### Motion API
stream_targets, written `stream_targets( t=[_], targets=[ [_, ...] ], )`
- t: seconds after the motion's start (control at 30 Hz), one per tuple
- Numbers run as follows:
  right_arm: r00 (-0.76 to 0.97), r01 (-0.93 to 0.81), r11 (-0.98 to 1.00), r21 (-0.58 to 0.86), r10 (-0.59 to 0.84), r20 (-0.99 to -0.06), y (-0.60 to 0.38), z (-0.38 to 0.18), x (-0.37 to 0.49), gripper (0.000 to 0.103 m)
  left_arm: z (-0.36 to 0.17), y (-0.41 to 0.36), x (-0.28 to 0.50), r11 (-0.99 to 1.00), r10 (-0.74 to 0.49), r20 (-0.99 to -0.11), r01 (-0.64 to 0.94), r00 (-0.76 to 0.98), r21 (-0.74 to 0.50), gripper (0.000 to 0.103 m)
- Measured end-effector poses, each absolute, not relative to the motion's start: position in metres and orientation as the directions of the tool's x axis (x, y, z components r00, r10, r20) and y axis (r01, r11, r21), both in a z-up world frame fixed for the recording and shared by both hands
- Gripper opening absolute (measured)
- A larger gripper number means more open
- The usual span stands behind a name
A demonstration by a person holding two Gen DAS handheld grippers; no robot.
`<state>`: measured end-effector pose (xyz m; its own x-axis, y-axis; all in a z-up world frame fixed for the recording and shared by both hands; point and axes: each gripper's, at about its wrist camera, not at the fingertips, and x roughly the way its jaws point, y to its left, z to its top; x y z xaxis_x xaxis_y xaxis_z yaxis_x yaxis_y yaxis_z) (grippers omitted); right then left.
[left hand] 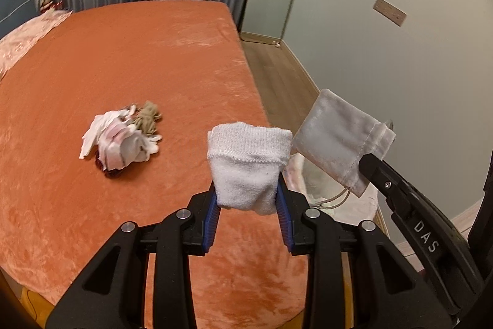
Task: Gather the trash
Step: 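Carry the sock and grey pouch over the wastebasket with both tools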
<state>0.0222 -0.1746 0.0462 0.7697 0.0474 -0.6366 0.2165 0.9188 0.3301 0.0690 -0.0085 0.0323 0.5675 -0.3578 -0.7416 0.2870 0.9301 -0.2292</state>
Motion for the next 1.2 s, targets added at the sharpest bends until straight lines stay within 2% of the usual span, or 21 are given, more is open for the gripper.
stream_targets(
  t=[0.5,1.03,1.13,1.17,1.2],
  targets=[
    [0.741,0.359,0.890,0.282,-0.087,-0.666,-0.261,0.030,0.001,0.004,0.015,-0.114,0.080,0.874,-0.423,-0.767,0.439,0.482,-0.206,0.032],
    [0.690,0.459,0.838,0.297,-0.125,-0.713,-0.317,-0.008,-0.004,0.004,-0.019,-0.189,0.093,0.827,-0.452,-0.801,0.520,0.392,-0.211,0.034],
    [0.684,0.470,0.831,0.297,-0.131,-0.718,-0.325,-0.011,-0.005,0.005,-0.022,-0.195,0.095,0.828,-0.455,-0.802,0.516,0.387,-0.220,0.037],
    [0.682,0.474,0.830,0.295,-0.134,-0.719,-0.325,-0.011,-0.003,0.004,-0.023,-0.196,0.096,0.830,-0.457,-0.799,0.511,0.391,-0.224,0.040],
    [0.681,0.475,0.829,0.294,-0.135,-0.720,-0.327,-0.013,-0.004,0.004,-0.022,-0.197,0.096,0.836,-0.454,-0.796,0.501,0.401,-0.224,0.052]
  ],
)
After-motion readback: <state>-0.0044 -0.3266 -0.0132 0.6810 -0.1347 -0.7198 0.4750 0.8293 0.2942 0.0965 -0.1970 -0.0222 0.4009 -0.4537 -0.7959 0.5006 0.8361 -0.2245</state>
